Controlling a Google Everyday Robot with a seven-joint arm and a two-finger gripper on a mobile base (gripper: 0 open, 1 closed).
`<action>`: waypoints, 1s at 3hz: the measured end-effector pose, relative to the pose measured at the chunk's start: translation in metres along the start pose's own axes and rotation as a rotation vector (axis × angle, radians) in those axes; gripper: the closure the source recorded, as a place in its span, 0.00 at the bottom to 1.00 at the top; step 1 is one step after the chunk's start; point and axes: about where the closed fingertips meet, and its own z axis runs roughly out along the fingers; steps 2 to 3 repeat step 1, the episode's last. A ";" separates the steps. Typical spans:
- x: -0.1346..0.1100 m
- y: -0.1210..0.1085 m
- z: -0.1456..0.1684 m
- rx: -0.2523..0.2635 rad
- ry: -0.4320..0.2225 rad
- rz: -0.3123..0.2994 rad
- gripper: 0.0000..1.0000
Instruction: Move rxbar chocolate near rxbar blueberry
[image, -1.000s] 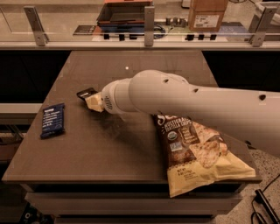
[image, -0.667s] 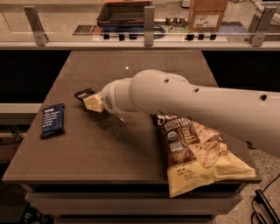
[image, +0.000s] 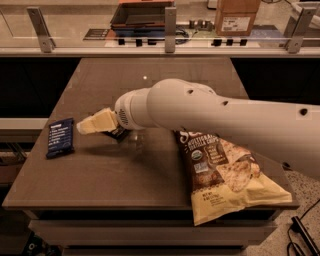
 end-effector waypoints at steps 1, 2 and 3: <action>0.000 0.000 0.000 0.000 0.000 0.000 0.00; 0.000 0.000 0.000 0.000 0.000 0.000 0.00; 0.000 0.000 0.000 0.000 0.000 0.000 0.00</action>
Offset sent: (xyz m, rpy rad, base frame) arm 0.0000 0.0000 0.0000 0.0000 0.0000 0.0000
